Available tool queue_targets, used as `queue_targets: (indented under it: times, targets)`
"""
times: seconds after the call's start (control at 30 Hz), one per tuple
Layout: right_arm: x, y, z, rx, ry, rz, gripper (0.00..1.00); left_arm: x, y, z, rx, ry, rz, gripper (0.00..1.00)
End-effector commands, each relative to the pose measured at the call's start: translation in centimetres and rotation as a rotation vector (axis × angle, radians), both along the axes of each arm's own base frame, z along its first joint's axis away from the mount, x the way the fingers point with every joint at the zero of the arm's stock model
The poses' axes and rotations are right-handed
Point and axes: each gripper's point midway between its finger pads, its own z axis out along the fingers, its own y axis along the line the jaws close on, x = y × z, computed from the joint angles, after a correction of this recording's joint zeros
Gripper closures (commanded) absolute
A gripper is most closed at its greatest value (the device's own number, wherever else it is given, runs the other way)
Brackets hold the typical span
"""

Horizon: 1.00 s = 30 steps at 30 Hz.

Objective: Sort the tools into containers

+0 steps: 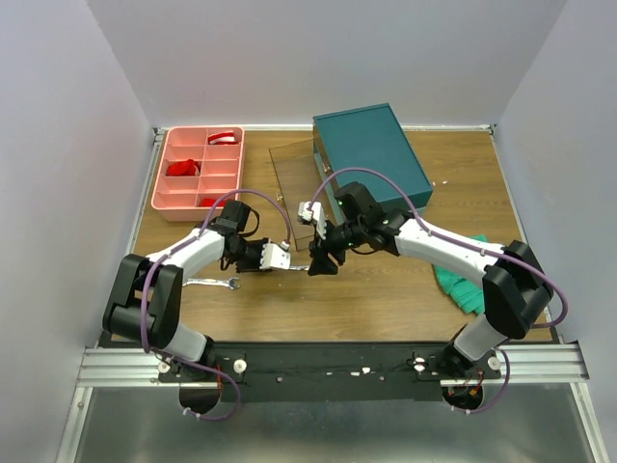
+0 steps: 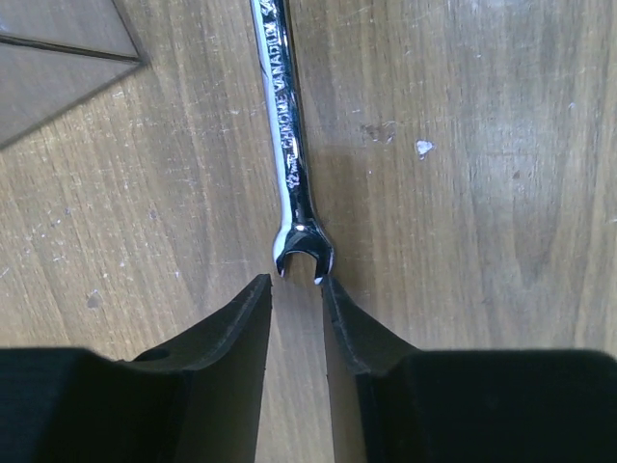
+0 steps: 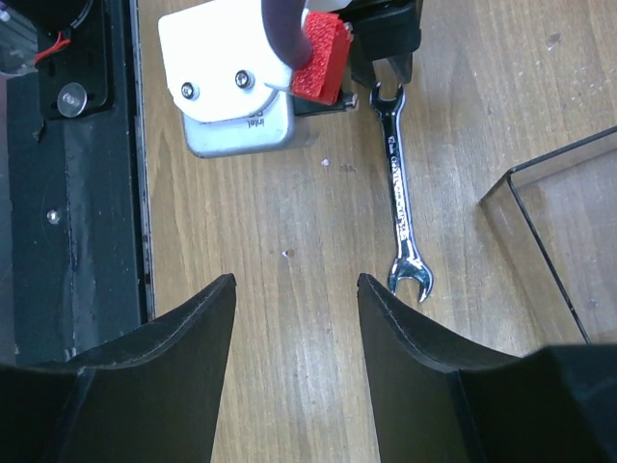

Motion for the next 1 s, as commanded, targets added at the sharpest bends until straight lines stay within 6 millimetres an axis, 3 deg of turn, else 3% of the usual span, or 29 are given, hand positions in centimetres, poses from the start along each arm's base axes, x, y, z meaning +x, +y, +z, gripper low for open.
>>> queue_targets:
  times: [0.0,0.23,0.6,0.97]
  targets:
    - [0.3,-0.2,-0.3,0.005,0.003,-0.01,0.39,-0.6,0.4,-0.2,0.041,0.036,-0.06,0.65]
    - [0.5,-0.1,-0.3,0.006,0.004,-0.012,0.39,-1.9,0.9,-0.6,0.077,0.09,-0.11,0.67]
    - [0.9,0.0,-0.4,0.015,0.008,-0.02,0.39,-1.6,0.3,-0.6,0.084,0.101,-0.108,0.58]
    - [1.3,-0.7,-0.4,0.012,0.007,-0.036,0.4,-2.5,0.4,-1.5,0.166,0.187,-0.159,0.58]
